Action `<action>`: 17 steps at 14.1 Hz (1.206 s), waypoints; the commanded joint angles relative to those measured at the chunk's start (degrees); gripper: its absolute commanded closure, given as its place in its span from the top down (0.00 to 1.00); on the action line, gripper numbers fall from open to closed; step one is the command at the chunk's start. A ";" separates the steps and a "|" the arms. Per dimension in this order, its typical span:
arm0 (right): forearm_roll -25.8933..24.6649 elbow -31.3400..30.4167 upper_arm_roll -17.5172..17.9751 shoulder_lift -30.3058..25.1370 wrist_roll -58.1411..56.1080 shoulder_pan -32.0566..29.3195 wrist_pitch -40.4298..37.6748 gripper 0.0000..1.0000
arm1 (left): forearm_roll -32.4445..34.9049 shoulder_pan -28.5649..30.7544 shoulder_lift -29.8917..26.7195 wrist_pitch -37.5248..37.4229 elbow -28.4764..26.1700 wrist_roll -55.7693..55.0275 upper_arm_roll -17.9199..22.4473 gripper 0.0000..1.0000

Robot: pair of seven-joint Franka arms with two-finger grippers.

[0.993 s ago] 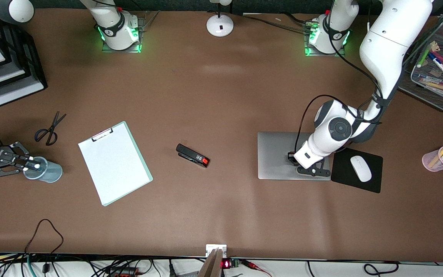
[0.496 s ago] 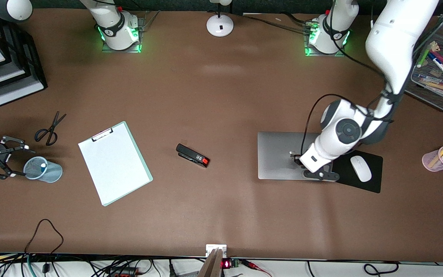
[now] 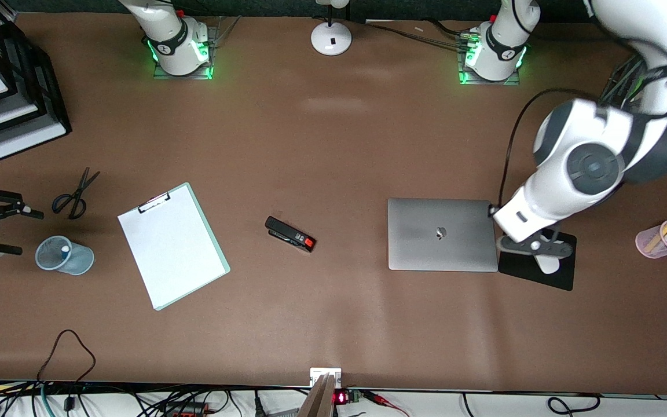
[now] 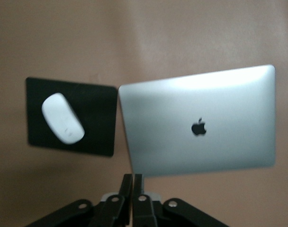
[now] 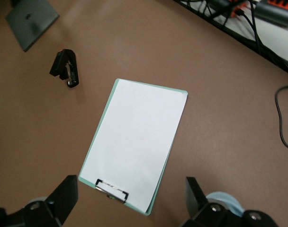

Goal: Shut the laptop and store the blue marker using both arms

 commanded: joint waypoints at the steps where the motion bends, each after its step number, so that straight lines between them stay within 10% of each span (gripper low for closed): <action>1: -7.86 -1.72 -0.25 -4.93 14.14 4.41 -0.69 1.00 | -2.18 0.60 -3.44 -10.20 3.84 2.02 -0.74 0.42; 3: -12.09 -1.73 -0.25 -7.13 23.28 7.22 -3.58 1.00 | -3.32 0.69 -5.46 -13.14 5.44 2.28 -0.57 1.00; 11: -24.74 -7.87 -0.25 -14.87 55.21 17.68 -4.57 1.00 | -10.08 6.04 -15.66 -20.17 4.83 8.70 -0.31 1.00; 17: -28.37 -24.99 -0.07 -28.13 62.44 20.33 7.11 1.00 | -13.00 -4.23 -21.20 -14.30 -1.85 9.40 13.75 1.00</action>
